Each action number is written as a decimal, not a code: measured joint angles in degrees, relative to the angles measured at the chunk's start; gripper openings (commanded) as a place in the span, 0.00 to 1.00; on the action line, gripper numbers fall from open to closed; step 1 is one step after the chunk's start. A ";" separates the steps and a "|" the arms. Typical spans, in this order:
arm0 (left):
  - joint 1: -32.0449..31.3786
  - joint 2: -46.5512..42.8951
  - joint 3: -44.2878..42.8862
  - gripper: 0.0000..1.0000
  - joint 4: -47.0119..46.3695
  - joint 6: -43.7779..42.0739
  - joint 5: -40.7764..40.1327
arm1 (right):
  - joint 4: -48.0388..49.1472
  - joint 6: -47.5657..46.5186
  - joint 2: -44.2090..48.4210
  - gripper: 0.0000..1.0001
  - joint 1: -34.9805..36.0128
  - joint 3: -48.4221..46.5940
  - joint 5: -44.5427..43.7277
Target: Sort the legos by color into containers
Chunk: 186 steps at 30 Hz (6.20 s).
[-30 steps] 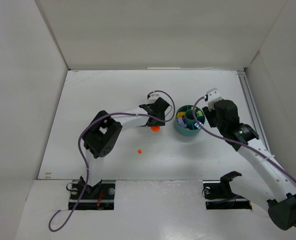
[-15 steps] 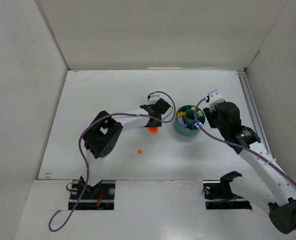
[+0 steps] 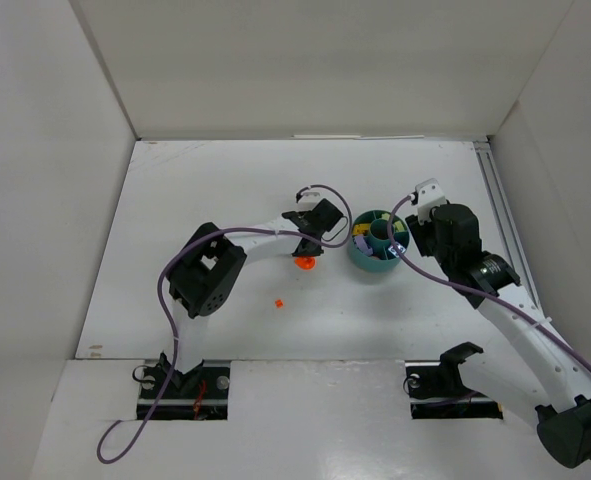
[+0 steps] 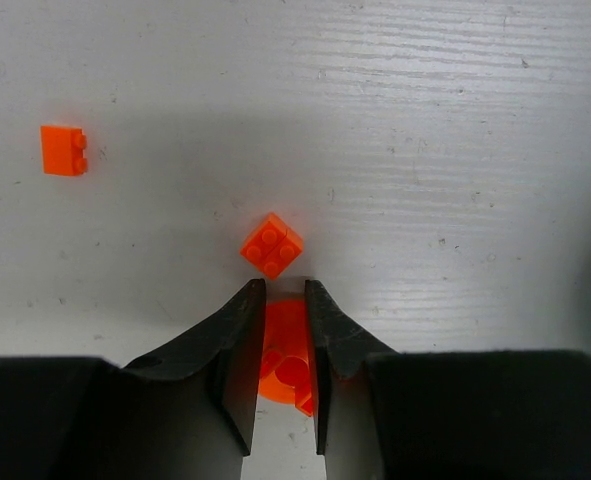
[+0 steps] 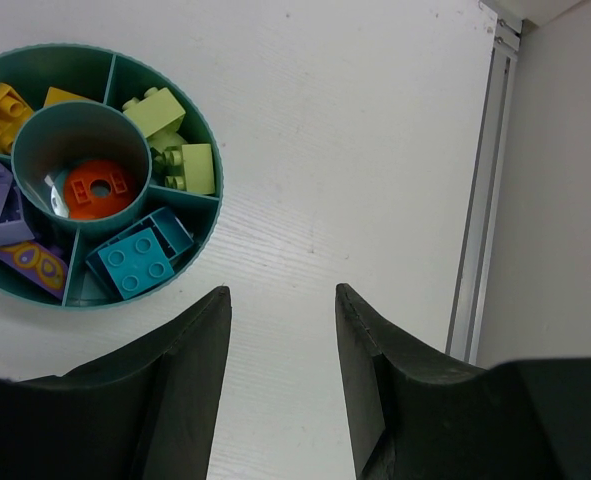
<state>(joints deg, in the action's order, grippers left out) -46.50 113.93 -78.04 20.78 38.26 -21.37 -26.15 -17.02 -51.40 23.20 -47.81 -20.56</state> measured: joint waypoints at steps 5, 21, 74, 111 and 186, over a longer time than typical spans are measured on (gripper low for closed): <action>-0.02 -0.09 0.00 0.15 0.26 0.17 -0.15 | 0.00 0.00 0.00 0.52 0.00 0.00 0.00; 0.31 1.31 -4.57 0.39 2.95 0.61 -3.13 | 0.00 -0.13 0.00 0.53 0.00 0.00 -0.02; -10.12 -7.85 -13.46 0.13 -13.29 -18.91 8.44 | -4.39 10.45 12.70 0.66 -1.79 1.86 -17.14; -3.23 -25.40 8.59 0.99 -12.33 -13.46 2.10 | 3.72 -1.44 7.37 1.00 1.01 3.89 2.58; 15.91 -58.03 43.58 0.99 -7.72 8.15 0.20 | 12.87 -7.56 -54.77 0.50 22.14 -21.49 22.25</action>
<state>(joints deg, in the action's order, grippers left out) -30.59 55.90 -34.46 13.06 46.41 -21.17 -13.28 -24.58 -106.17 45.34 -69.30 1.69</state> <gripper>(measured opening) 0.989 0.499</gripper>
